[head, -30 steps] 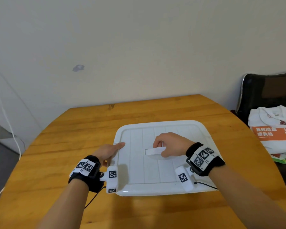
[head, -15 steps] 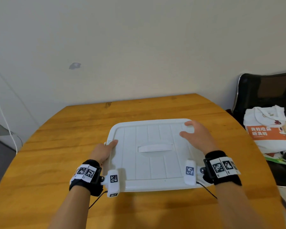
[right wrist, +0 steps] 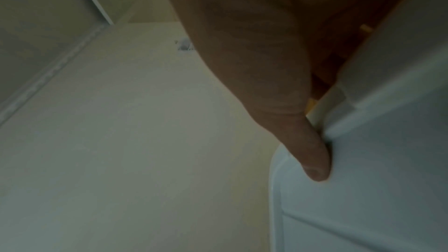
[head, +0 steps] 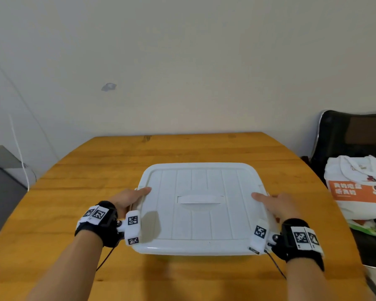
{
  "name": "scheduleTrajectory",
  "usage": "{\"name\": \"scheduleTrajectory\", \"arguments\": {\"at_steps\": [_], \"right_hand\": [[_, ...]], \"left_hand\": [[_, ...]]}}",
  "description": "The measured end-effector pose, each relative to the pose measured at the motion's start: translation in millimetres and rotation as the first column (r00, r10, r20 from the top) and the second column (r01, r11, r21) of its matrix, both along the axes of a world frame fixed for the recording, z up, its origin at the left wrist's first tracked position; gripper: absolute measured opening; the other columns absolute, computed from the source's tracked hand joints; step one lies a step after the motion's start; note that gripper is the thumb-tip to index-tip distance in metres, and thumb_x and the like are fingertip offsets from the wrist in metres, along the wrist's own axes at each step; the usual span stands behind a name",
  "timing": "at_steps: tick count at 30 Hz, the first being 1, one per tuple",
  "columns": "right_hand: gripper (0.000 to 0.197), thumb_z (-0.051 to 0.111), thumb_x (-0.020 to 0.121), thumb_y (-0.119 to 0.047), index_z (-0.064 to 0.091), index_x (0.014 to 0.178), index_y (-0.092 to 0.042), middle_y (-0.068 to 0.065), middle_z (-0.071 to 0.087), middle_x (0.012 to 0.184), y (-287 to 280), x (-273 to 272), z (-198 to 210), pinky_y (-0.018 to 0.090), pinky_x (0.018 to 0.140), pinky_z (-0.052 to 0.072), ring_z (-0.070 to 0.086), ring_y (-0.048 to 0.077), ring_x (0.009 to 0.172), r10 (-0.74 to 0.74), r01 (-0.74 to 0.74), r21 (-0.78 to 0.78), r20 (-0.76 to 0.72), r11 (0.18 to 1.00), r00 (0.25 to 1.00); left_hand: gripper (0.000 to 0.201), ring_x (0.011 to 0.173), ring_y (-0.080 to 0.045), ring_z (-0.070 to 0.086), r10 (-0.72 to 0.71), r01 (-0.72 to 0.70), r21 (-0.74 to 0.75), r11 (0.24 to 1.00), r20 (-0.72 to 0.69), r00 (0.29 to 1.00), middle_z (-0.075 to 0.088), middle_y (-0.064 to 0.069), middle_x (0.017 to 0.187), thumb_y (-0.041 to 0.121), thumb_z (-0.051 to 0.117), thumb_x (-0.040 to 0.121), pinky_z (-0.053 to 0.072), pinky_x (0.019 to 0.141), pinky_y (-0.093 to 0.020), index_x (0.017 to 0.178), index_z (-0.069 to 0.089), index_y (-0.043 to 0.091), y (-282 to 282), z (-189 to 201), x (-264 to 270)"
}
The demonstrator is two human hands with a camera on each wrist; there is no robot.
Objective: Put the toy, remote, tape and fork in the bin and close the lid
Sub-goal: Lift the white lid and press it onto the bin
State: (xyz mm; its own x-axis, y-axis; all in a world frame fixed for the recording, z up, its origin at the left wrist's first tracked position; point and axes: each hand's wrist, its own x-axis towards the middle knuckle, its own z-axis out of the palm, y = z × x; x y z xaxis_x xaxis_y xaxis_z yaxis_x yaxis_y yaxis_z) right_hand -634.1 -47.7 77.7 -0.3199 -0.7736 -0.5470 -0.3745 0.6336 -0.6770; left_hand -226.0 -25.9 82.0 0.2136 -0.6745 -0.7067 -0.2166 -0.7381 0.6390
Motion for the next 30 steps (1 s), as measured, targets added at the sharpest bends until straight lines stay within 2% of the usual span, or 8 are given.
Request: {"name": "scheduleTrajectory", "arguments": {"at_steps": [4,7,9,12,14,17,24,30], "right_hand": [[0.047,0.088,0.073,-0.04,0.059,0.078,-0.003,0.016,0.068,0.088,1.6,3.8,10.5,0.05,0.084,0.057,0.065,0.032,0.075,0.022,-0.03,-0.068,-0.122,0.997,0.992],[0.043,0.088,0.075,-0.036,0.056,0.068,-0.008,0.014,0.068,0.078,2.8,6.4,16.3,0.047,0.081,0.057,0.066,0.032,0.07,0.029,-0.056,-0.124,-0.214,0.991,0.976],[0.042,0.087,0.076,-0.034,0.054,0.065,-0.01,0.009,0.061,0.068,3.4,7.8,18.6,0.045,0.078,0.056,0.058,0.026,0.06,0.045,-0.08,-0.135,-0.248,0.988,0.968],[0.04,0.086,0.077,-0.031,0.054,0.066,-0.01,0.011,0.062,0.07,3.9,11.6,19.7,0.042,0.069,0.052,0.052,0.022,0.057,0.054,-0.11,-0.169,-0.307,0.979,0.95],[0.039,0.086,0.078,-0.029,0.054,0.066,-0.01,0.011,0.063,0.07,3.7,13.3,19.2,0.036,0.061,0.044,0.052,0.022,0.056,0.059,-0.132,-0.191,-0.348,0.973,0.936],[0.037,0.085,0.079,-0.029,0.056,0.065,-0.009,0.015,0.068,0.073,3.2,13.5,20.1,0.032,0.057,0.04,0.054,0.023,0.056,0.072,-0.149,-0.183,-0.371,0.972,0.926],[0.039,0.086,0.078,-0.032,0.056,0.067,-0.009,0.019,0.072,0.082,0.2,13.7,21.4,0.041,0.074,0.054,0.058,0.026,0.061,0.07,-0.134,-0.148,-0.375,0.98,0.925],[0.041,0.086,0.079,-0.03,0.05,0.067,-0.013,0.009,0.062,0.068,-1.2,12.8,20.6,0.038,0.07,0.05,0.057,0.023,0.06,0.054,-0.112,-0.148,-0.352,0.983,0.935]], "left_hand": [[0.055,0.09,-0.04,0.071,0.004,-0.004,-0.012,1.0,-0.001,1.0,0.074,-0.025,0.109,0.043,0.064,0.091,0.058,0.081,-0.048,0.117,0.063,-0.006,0.5,0.4,0.5],[0.059,0.103,-0.044,0.07,0.008,-0.006,-0.027,1.0,0.069,0.998,0.074,-0.024,0.109,0.049,0.063,0.089,0.053,0.096,-0.057,0.117,0.063,-0.003,-4.6,-8.7,-1.3],[0.061,0.104,-0.043,0.069,-0.002,0.009,-0.042,0.999,0.155,0.988,0.072,-0.023,0.112,0.05,0.055,0.092,0.053,0.098,-0.055,0.122,0.059,-0.004,-7.9,-13.2,-4.8],[0.063,0.108,-0.039,0.065,-0.033,0.051,-0.062,0.997,0.265,0.964,0.066,-0.021,0.122,0.049,0.047,0.097,0.05,0.101,-0.049,0.132,0.052,-0.004,-8.7,-10.3,-13.7],[0.062,0.112,-0.039,0.063,-0.045,0.065,-0.061,0.996,0.283,0.958,0.065,-0.021,0.126,0.047,0.045,0.098,0.049,0.102,-0.046,0.134,0.05,-0.003,-8.0,-9.5,-15.5],[0.062,0.109,-0.038,0.065,-0.048,0.067,-0.064,0.996,0.264,0.963,0.066,-0.02,0.122,0.049,0.046,0.097,0.05,0.102,-0.047,0.132,0.052,-0.003,-9.4,-13.7,-12.0],[0.064,0.11,-0.039,0.064,-0.01,0.025,-0.074,0.997,0.201,0.98,0.066,-0.02,0.123,0.048,0.048,0.096,0.05,0.102,-0.05,0.134,0.05,-0.004,-12.9,-21.8,-6.5],[0.062,0.108,-0.038,0.064,0.014,0.001,-0.092,0.996,0.163,0.987,0.067,-0.02,0.12,0.048,0.049,0.096,0.05,0.101,-0.051,0.131,0.052,-0.004,-13.2,-23.4,-7.4]]}}
